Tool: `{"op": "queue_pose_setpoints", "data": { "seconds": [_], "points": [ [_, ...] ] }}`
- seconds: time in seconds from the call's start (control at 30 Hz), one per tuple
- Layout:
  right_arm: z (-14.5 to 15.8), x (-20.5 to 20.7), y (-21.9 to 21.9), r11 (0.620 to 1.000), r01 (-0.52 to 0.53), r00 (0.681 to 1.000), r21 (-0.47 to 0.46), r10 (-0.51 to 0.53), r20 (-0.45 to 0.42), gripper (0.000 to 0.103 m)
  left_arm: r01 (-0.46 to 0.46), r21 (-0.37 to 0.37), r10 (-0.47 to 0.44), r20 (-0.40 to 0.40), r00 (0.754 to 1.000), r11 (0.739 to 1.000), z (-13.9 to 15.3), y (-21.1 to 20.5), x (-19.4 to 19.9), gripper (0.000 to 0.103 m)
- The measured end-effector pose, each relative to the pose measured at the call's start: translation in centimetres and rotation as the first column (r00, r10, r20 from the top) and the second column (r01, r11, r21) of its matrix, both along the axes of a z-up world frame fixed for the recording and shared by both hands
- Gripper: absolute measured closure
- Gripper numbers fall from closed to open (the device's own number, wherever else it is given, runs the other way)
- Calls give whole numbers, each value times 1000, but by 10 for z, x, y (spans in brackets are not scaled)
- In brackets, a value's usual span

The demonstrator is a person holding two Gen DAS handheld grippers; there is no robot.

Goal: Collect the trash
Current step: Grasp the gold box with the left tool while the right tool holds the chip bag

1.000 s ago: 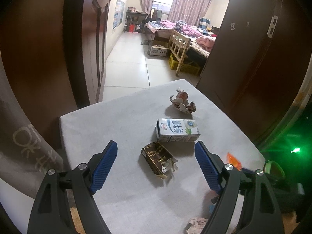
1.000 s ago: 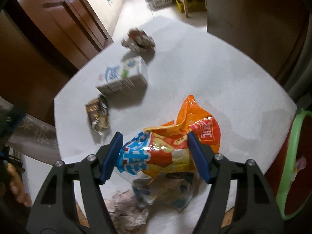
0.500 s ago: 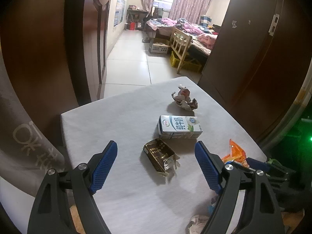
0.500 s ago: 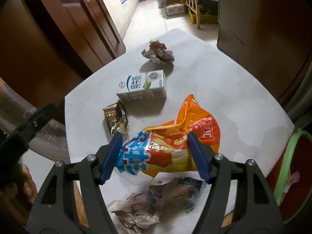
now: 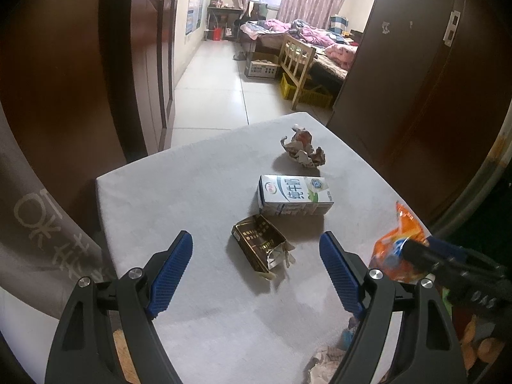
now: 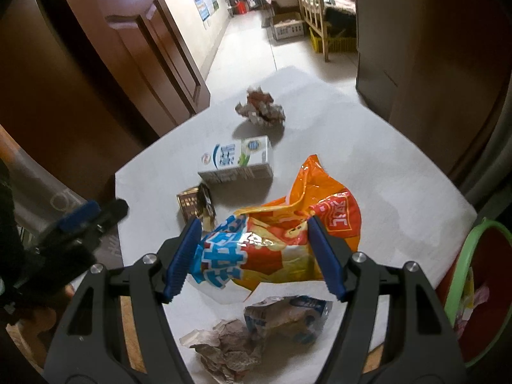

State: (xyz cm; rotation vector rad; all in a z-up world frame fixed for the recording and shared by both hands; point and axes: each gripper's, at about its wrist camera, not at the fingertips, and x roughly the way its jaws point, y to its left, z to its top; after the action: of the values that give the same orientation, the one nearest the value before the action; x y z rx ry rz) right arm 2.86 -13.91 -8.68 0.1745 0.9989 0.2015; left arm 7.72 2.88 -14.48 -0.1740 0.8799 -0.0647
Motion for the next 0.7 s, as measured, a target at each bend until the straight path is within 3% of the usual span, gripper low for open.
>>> {"op": "queue_pose_setpoints", "data": {
  "seconds": [0.17, 0.5, 0.7],
  "points": [
    [5, 1, -1, 1000, 1, 1000, -1, -1, 10, 36, 1, 2, -1, -1, 1000, 1000, 0, -1, -1, 25],
    [-22, 10, -6, 1000, 16, 999, -21, -17, -49, 36, 4, 3, -4, -8, 1000, 1000, -1, -3, -1, 25],
    [-27, 6, -13, 999, 35, 999, -1, -35, -39, 36, -16, -7, 16, -59, 998, 1000, -23, -9, 7, 25]
  ]
}}
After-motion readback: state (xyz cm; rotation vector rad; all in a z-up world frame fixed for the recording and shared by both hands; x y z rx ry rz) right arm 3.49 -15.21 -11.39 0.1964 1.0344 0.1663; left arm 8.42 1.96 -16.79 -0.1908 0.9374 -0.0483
